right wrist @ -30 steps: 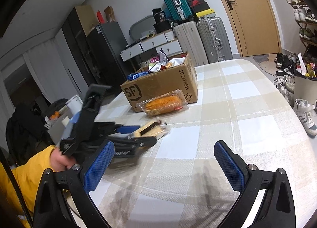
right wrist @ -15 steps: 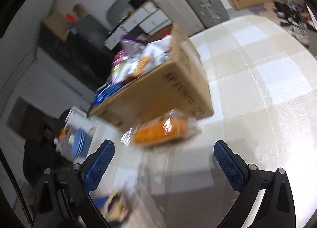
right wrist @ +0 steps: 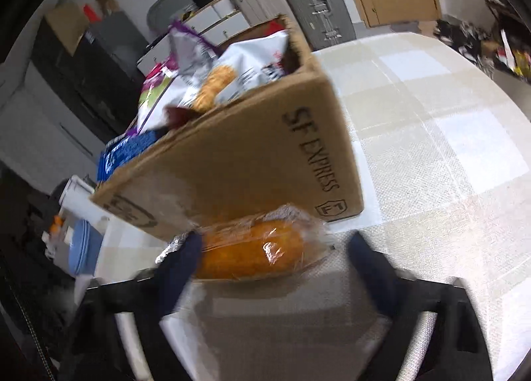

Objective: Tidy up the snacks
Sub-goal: 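Grasp the cracker pack with the left gripper while the right gripper grasps the orange bread pack, then carry the cracker pack and orange bread pack over the box with both grippers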

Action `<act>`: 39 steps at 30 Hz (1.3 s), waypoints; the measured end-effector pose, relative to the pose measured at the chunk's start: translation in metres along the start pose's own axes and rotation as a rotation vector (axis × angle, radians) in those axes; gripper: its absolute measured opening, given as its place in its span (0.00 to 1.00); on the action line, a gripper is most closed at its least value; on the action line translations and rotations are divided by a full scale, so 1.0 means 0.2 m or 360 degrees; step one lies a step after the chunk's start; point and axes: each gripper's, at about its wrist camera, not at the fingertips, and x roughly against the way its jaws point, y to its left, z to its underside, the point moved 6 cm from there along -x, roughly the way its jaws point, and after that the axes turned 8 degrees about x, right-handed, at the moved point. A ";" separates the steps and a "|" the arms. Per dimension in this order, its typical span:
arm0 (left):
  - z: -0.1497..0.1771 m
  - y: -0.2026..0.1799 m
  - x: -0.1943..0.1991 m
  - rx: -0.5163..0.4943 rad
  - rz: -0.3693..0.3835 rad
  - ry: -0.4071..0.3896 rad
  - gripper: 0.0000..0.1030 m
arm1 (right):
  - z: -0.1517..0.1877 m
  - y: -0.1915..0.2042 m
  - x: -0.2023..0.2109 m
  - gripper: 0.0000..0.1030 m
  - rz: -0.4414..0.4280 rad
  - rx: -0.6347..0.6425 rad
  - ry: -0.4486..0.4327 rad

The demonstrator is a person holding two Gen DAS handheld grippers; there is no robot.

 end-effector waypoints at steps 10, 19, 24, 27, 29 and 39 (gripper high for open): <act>0.06 0.06 0.03 0.0018 0.0033 0.0002 0.57 | 0.11 0.03 0.09 0.50 -0.0227 -0.0014 -0.0055; 0.05 0.07 0.05 0.0016 0.0035 -0.0005 0.57 | 0.28 0.16 0.24 0.36 -0.0322 0.0162 -0.0022; 0.06 0.08 0.08 0.0013 0.0020 -0.0004 0.57 | 0.43 0.25 0.32 0.36 -0.0312 0.0366 0.0079; 0.07 0.10 0.10 0.0037 0.0007 -0.0014 0.57 | 0.43 0.32 0.38 0.44 -0.0221 0.0590 0.0040; 0.07 0.11 0.11 0.0058 0.0005 -0.0017 0.57 | 0.41 0.35 0.41 0.50 -0.0213 0.0686 -0.0001; 0.10 0.15 0.18 0.0091 -0.0012 -0.0032 0.57 | 0.40 0.48 0.10 0.68 -0.0231 0.0985 0.0312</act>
